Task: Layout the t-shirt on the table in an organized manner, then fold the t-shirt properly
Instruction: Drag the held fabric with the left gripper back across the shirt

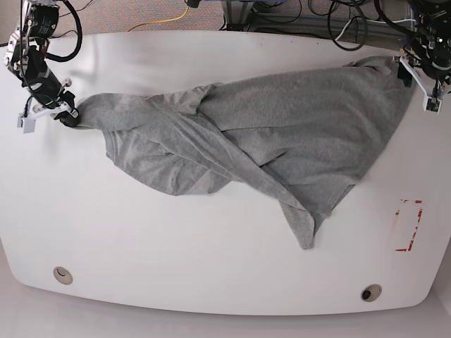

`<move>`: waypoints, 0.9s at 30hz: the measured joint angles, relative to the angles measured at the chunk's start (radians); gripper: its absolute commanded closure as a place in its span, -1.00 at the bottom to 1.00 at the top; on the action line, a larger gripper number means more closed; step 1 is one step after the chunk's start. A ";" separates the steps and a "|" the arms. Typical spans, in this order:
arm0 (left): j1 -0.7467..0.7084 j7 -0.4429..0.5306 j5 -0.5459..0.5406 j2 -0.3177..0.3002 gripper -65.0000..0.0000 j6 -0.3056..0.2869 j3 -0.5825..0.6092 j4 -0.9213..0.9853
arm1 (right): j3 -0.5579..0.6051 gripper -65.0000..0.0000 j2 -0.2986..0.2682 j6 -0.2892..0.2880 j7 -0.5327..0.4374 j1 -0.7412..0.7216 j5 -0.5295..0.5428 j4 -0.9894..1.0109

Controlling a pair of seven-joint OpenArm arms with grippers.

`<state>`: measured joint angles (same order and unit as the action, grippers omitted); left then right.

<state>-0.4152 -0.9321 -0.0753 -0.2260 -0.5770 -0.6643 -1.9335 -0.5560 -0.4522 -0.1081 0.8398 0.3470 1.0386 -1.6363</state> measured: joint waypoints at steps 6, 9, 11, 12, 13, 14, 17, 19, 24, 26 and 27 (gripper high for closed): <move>0.213 -0.029 -0.078 0.020 -0.44 -0.005 0.085 -0.003 | 0.002 1.00 0.000 -0.003 -0.001 -0.014 0.002 0.000; 0.319 -0.138 -0.071 0.060 -0.45 0.002 0.116 -0.002 | 0.002 1.00 0.000 -0.003 0.000 -0.014 0.000 0.000; 0.394 -0.183 -0.067 0.094 -0.46 0.009 0.133 0.000 | 0.002 1.00 0.000 -0.010 0.003 -0.023 0.000 0.000; 0.424 -0.181 -0.064 0.107 -0.46 0.011 0.144 0.001 | 0.001 1.00 0.002 -0.017 0.003 -0.027 -0.005 0.000; 0.452 -0.185 -0.069 0.125 -0.47 0.016 0.157 0.002 | 0.001 1.00 0.001 -0.037 0.002 -0.031 -0.004 0.000; 0.480 -0.180 -0.062 0.143 -0.47 0.042 0.173 0.003 | 0.001 1.00 0.000 -0.049 0.002 -0.036 -0.005 0.000; 0.544 -0.174 -0.056 0.195 -0.47 0.097 0.216 0.018 | 0.002 1.00 0.000 -0.061 0.001 -0.043 0.003 0.000; 0.585 -0.176 -0.047 0.228 -0.47 0.131 0.248 0.048 | 0.002 1.00 0.001 -0.061 -0.001 -0.043 0.004 -0.001; 0.683 -0.172 -0.039 0.275 -0.47 0.193 0.291 0.188 | 0.002 1.00 0.001 -0.061 0.002 -0.039 0.001 -0.001; 0.714 -0.140 -0.030 0.291 -0.47 0.233 0.297 0.261 | 0.002 1.00 0.001 -0.061 0.002 -0.040 -0.003 -0.001; 0.728 -0.101 -0.031 0.303 -0.47 0.241 0.298 0.306 | 0.001 1.00 0.000 -0.063 0.002 -0.040 0.001 -0.001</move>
<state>0.3126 -1.0328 -0.1066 0.0769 -0.3363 -0.3664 -1.6276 -0.5549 -0.4519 -0.1707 0.8417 0.3073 1.0393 -1.6371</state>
